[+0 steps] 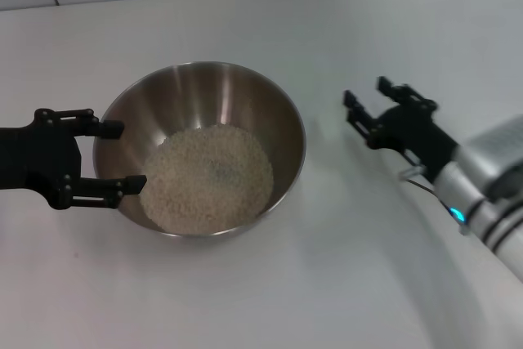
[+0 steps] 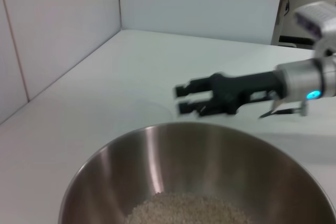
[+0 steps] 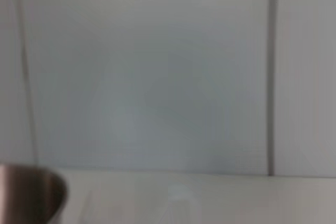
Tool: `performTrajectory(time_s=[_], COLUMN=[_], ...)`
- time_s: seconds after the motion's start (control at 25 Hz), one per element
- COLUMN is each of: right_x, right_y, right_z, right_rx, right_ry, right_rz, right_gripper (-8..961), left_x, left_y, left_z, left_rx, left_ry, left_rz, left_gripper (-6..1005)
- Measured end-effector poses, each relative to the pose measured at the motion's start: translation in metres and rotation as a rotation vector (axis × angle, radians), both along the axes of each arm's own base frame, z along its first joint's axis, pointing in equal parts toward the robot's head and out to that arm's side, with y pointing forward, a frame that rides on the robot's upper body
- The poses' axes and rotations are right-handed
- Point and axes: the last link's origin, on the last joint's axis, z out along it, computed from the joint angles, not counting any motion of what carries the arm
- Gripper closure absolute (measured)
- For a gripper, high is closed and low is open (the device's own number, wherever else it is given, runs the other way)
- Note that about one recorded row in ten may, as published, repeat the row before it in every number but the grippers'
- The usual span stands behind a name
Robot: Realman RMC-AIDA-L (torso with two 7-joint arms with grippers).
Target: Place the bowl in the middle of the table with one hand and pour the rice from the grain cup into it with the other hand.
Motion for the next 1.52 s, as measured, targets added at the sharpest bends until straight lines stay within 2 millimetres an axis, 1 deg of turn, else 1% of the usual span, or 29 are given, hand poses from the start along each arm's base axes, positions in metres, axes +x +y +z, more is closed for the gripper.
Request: performTrajectory(time_s=[0.04,0.08,0.12,0.16,0.24,0.28,0.32,0.36,0.4,0.44,0.48,0.52,0.56,0.6,0.64,0.68,0.72,0.8,0.84,0.88,0.92,1.04,1.08,1.12,1.16,1.52], right_x=[0.004,0.010,0.010,0.012,0.012,0.010,0.005,-0.001,-0.001,-0.007,-0.020,-0.020,-0.026,-0.036,-0.036,-0.048,-0.048,-0.062,-0.068,-0.081,-0.081,-0.093,-0.098,-0.098,-0.101,-0.102], right_y=[-0.009,-0.029,-0.029,-0.039,-0.050,-0.052,-0.047,-0.038,-0.038,-0.027,-0.005,-0.005,0.006,0.025,0.025,0.035,0.035,0.044,0.048,0.057,0.057,0.062,0.063,0.063,0.063,0.061], right_z=[0.006,0.027,0.027,0.041,0.069,0.094,0.106,0.114,0.114,0.119,0.126,0.126,0.127,0.127,0.127,0.123,0.123,0.121,0.123,0.131,0.131,0.129,0.124,0.124,0.119,0.108], right_rx=[0.034,0.146,0.146,0.215,0.339,0.363,0.316,0.201,0.201,0.062,-0.192,-0.192,-0.305,-0.476,-0.476,-0.583,-0.583,-0.674,-0.711,-0.772,-0.772,-0.833,-0.858,-0.858,-0.871,-0.895], right_ry=[0.039,0.137,0.137,0.186,0.279,0.349,0.379,0.395,0.395,0.371,0.299,0.299,0.243,0.112,0.112,-0.026,-0.026,-0.164,-0.211,-0.280,-0.280,-0.323,-0.352,-0.352,-0.359,-0.376], right_rz=[-0.005,0.022,0.022,0.051,0.120,0.222,0.301,0.388,0.388,0.459,0.548,0.548,0.568,0.573,0.573,0.576,0.576,0.564,0.553,0.531,0.531,0.519,0.511,0.511,0.509,0.500], right_gripper=[530,501,456,410,319,274,244,213,183,152,122,122,122,123,123,123,123,123,123,123,123,123,123,123,123,123], left_x=[0.000,-0.001,-0.001,-0.001,-0.002,-0.002,-0.002,-0.002,-0.002,-0.002,-0.001,-0.001,-0.001,0.000,0.000,0.002,0.002,0.002,0.003,0.004,0.004,0.004,0.004,0.004,0.003,0.005], left_y=[0.000,-0.001,-0.001,-0.001,-0.001,-0.001,-0.001,-0.001,-0.001,-0.001,-0.001,-0.001,0.000,0.001,0.001,0.002,0.002,0.003,0.003,0.003,0.003,0.004,0.003,0.003,0.003,0.004], left_z=[0.000,0.000,0.000,0.000,0.000,0.000,0.000,0.000,0.000,0.000,0.000,0.000,-0.001,-0.001,-0.002,-0.002,-0.002,-0.002,-0.003,-0.003,-0.003,-0.003,-0.003,-0.003,-0.003,-0.002], left_rx=[0.000,0.000,0.000,0.000,0.000,0.001,0.001,0.001,0.001,0.003,0.004,0.004,0.004,0.003,0.001,0.000,0.000,-0.001,-0.003,-0.006,-0.006,-0.005,-0.006,-0.007,-0.007,-0.006], left_ry=[0.000,0.000,0.000,0.000,0.000,0.000,0.000,0.000,-0.001,0.000,0.000,0.000,0.000,-0.001,-0.002,-0.004,-0.004,-0.004,-0.004,-0.005,-0.005,-0.003,0.002,0.002,0.003,0.004], left_rz=[0.001,0.003,0.004,0.004,0.005,0.006,0.006,0.006,0.006,0.006,0.003,0.003,0.002,0.001,0.000,-0.003,-0.003,-0.005,-0.007,-0.006,-0.006,-0.006,-0.003,-0.003,-0.002,-0.006], left_gripper=[172,172,172,172,172,172,172,172,172,172,172,172,172,172,172,172,172,172,172,172,172,172,172,172,172,172])
